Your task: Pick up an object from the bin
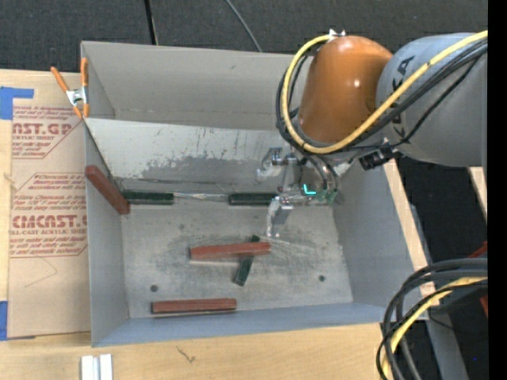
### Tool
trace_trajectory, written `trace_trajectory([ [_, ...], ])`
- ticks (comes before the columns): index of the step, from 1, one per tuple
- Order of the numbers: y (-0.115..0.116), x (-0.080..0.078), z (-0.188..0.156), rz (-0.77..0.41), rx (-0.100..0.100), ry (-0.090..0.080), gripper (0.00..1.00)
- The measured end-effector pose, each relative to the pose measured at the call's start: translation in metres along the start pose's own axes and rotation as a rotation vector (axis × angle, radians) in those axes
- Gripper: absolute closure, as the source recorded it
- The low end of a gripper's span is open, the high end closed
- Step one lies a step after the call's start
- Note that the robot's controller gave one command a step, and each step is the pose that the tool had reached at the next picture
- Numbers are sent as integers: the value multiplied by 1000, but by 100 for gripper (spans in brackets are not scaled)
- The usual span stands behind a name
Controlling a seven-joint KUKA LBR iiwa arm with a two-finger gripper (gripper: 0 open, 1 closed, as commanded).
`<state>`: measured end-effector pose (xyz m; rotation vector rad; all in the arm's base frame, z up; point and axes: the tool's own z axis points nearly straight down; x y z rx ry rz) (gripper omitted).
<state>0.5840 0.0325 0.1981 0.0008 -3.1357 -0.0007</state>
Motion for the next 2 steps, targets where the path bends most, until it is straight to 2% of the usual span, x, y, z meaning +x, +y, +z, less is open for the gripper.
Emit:
trace_trajectory([
  [1, 0, -2, -4, 1, 0, -8, 0],
  [2, -1, 1, 40, -65, 1, -14, 0],
])
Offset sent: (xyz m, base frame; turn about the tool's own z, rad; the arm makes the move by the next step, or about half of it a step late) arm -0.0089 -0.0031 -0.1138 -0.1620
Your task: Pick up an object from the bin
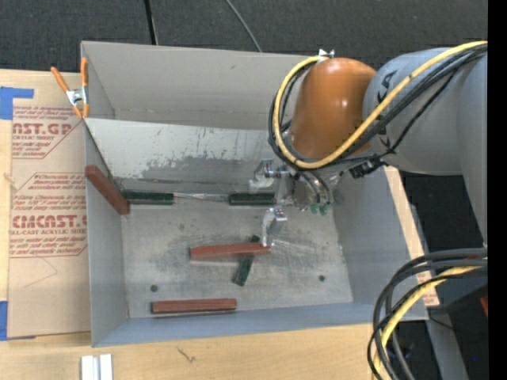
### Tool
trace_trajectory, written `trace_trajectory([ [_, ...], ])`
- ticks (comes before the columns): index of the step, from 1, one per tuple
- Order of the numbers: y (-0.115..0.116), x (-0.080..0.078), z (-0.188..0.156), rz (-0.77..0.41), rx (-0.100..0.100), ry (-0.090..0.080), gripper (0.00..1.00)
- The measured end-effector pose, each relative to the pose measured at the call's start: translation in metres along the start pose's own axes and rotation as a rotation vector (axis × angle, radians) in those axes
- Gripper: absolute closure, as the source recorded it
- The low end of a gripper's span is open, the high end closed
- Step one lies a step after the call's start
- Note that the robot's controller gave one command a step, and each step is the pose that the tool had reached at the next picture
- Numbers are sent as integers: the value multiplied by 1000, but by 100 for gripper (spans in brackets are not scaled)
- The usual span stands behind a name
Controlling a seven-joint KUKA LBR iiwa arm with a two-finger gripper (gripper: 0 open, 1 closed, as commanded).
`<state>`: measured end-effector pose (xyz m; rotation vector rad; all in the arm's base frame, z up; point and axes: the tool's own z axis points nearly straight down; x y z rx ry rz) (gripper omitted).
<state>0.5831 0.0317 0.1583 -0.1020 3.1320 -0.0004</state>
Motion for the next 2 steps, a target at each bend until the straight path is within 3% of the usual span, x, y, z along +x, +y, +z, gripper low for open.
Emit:
trace_trajectory([
  [1, -14, 7, 78, 28, 2, 4, 100],
  [2, -14, 7, 78, 28, 2, 3, 100],
])
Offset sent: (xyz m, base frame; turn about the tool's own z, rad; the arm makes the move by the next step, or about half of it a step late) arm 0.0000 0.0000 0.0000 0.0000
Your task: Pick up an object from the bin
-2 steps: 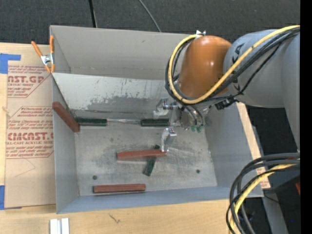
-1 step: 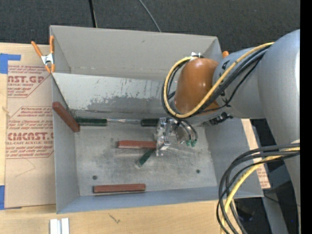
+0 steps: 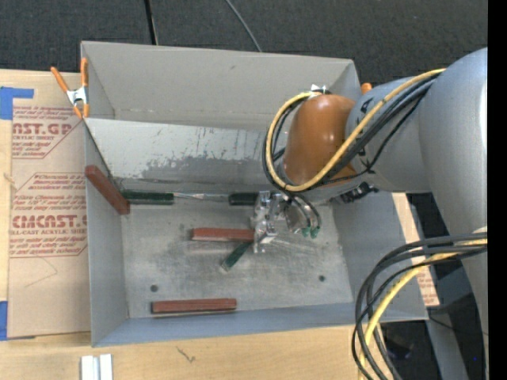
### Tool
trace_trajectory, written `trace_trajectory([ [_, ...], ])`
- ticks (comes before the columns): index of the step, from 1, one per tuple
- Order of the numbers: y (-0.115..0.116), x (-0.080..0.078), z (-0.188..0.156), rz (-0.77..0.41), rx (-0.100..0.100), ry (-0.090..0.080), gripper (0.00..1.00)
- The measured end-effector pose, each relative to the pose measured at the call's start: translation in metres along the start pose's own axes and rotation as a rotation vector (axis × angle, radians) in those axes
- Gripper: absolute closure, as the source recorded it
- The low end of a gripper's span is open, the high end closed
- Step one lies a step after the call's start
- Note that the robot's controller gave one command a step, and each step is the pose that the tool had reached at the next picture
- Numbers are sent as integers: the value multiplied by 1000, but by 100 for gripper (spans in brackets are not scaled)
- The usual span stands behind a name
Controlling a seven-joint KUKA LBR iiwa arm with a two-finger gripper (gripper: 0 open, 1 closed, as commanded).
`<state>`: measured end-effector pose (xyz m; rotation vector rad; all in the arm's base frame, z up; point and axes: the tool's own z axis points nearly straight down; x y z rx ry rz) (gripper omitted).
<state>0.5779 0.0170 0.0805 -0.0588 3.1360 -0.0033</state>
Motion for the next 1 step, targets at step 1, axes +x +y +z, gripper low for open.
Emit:
trace_trajectory([
  [1, 16, 7, -180, -46, -2, -6, 100],
])
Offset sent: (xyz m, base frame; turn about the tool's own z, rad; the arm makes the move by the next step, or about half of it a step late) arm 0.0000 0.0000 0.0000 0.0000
